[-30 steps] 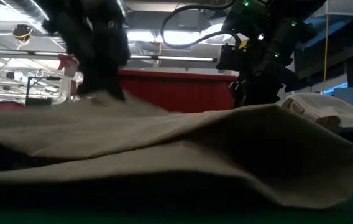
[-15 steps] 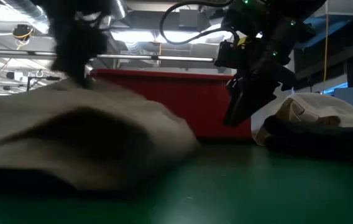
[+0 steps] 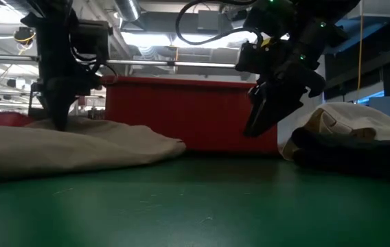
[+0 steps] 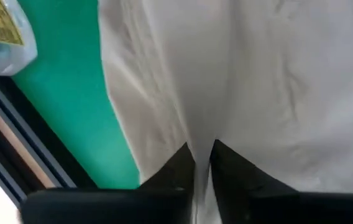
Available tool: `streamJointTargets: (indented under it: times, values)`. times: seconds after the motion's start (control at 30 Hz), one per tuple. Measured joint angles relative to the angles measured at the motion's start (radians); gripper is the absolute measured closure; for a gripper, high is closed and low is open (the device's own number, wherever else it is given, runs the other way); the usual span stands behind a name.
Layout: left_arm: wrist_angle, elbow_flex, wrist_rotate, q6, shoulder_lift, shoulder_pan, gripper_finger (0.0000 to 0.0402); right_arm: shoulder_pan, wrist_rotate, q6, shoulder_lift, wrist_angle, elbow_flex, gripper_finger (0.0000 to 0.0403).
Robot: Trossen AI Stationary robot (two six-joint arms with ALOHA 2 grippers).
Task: Fold Laundry from Bin
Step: Fold the brown shorts
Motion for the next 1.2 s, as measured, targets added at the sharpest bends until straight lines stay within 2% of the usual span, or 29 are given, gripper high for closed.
streamJointTargets:
  times: [0.27, 0.33, 0.43, 0.53, 0.67, 0.8, 0.97, 1.2]
  values:
    - [-0.107, 0.087, -0.008, 0.028, -0.002, 0.056, 0.0258, 0.000, 0.000, -0.003, 0.000, 0.003, 0.000, 0.0194]
    - [-0.068, 0.107, 0.000, 0.027, -0.024, 0.035, 0.0246, 0.000, 0.000, -0.002, 0.000, 0.023, 0.000, 0.0194]
    - [0.122, 0.091, 0.072, 0.025, -0.063, -0.047, 0.0236, 0.000, -0.011, 0.019, 0.000, 0.114, 0.000, 0.0194]
    - [0.320, 0.013, 0.161, 0.028, -0.086, -0.160, 0.0235, 0.000, -0.034, 0.052, 0.007, 0.261, 0.001, 0.0194]
    - [0.560, -0.149, 0.167, -0.037, -0.072, -0.287, 0.0235, 0.002, -0.038, 0.081, 0.044, 0.451, 0.002, 0.0194]
    - [0.761, -0.294, 0.208, -0.060, -0.029, -0.358, 0.0234, 0.003, -0.043, 0.087, 0.100, 0.581, 0.001, 0.0194]
    - [0.929, -0.348, 0.249, 0.057, 0.055, -0.420, 0.0236, 0.003, -0.042, 0.091, 0.153, 0.635, -0.001, 0.0194]
    - [1.187, -0.340, 0.378, 0.343, 0.210, -0.526, 0.0252, 0.003, -0.061, 0.047, 0.162, 0.682, -0.001, 0.0194]
